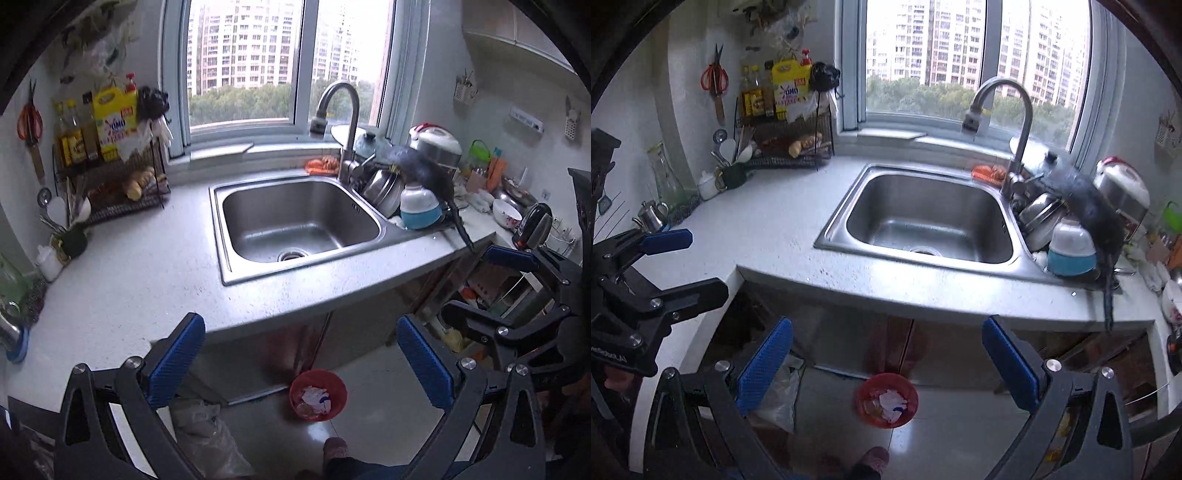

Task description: Collect trash

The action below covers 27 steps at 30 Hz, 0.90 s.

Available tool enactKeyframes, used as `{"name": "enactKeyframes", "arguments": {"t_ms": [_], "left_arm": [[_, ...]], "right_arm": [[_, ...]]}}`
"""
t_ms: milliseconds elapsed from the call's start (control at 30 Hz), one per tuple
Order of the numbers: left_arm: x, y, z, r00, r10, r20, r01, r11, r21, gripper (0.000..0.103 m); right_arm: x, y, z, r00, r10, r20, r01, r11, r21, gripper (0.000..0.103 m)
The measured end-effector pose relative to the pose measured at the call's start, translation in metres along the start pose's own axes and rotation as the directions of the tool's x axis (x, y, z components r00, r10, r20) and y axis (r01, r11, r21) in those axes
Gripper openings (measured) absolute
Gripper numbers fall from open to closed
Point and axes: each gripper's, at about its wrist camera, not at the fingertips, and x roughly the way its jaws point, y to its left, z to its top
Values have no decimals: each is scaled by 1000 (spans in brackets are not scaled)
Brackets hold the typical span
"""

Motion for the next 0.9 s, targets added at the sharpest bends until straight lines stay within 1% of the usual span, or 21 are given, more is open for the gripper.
{"name": "enactKeyframes", "arguments": {"t_ms": [133,200,300,400,467,600,900], "left_arm": [[-27,-4,2,999,5,41,-6,1000,21,103],[-38,-4,1,999,4,51,-5,1000,24,103],[-43,-5,-3,998,-17,54,16,1000,26,103],[-44,-7,-10,998,-19,56,17,999,29,103],[-47,-8,-13,998,-27,56,26,999,26,103],[-53,-10,-19,998,-29,56,27,999,24,103],[-56,-16,-21,998,-23,55,21,999,46,103]], "right_arm": [[-24,2,8,998,-12,62,10,999,34,102],[-29,4,8,997,-20,69,17,999,46,102],[-40,7,7,996,-27,87,22,998,57,102],[-49,12,3,994,-53,96,47,997,62,102],[-53,14,1,993,-56,100,50,997,63,102],[-61,21,-2,993,-60,104,54,997,59,102],[-66,24,-3,992,-71,100,65,996,64,102]]}}
